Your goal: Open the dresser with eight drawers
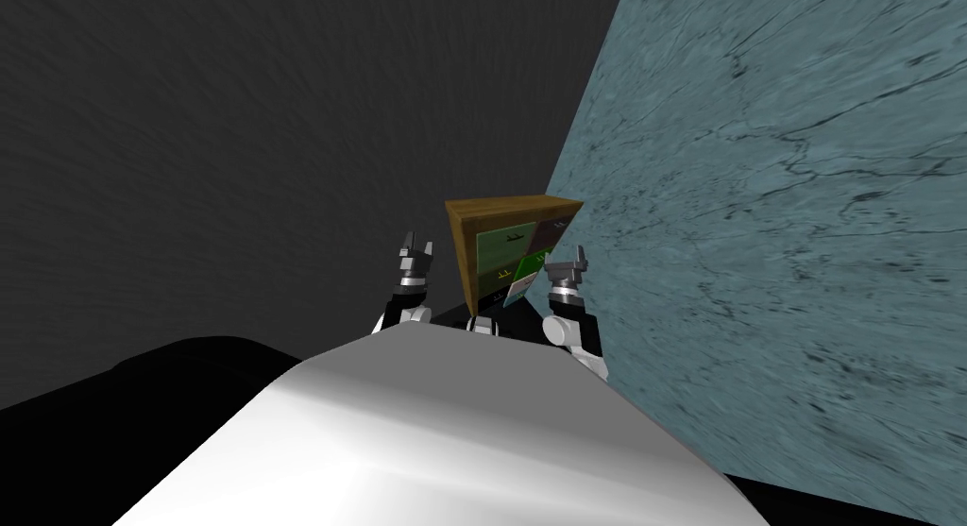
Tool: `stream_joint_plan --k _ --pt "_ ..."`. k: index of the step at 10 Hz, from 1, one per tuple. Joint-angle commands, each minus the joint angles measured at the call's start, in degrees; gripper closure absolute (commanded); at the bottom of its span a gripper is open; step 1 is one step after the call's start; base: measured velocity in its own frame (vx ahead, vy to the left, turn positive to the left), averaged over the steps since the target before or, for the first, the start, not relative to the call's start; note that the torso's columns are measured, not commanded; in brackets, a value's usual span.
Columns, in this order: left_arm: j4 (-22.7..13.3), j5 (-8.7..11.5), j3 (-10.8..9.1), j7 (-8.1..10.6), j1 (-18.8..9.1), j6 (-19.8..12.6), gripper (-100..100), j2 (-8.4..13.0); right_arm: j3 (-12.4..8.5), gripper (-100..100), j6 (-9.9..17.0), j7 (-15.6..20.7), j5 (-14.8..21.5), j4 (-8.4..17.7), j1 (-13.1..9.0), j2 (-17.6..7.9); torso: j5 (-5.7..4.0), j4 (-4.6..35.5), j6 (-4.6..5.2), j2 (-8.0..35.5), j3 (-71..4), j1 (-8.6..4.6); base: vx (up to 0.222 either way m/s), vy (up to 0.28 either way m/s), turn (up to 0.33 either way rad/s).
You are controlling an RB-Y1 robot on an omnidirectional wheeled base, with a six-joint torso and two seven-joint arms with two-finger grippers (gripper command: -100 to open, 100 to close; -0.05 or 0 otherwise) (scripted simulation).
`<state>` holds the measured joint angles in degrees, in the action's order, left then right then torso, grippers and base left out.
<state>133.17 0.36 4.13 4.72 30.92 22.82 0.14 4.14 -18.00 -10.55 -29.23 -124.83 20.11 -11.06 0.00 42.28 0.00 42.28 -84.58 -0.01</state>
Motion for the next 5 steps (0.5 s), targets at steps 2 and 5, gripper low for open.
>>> stream_joint_plan --k 2,5 --pt "0.0 0.0 0.0 0.0 0.0 0.0 0 0.0 0.1 -100 1.9 -1.2 -5.1 1.7 -0.7 -0.5 0.02 0.0 0.01 0.0 0.0 0.05 -0.001 0.002 -0.006" --pt "0.0 0.0 0.0 0.0 0.0 0.0 0 0.0 0.3 -100 3.9 -2.2 -9.7 3.3 -1.4 -0.8 0.0 0.0 0.0 0.0 0.0 0.0 0.001 -0.005 0.013"
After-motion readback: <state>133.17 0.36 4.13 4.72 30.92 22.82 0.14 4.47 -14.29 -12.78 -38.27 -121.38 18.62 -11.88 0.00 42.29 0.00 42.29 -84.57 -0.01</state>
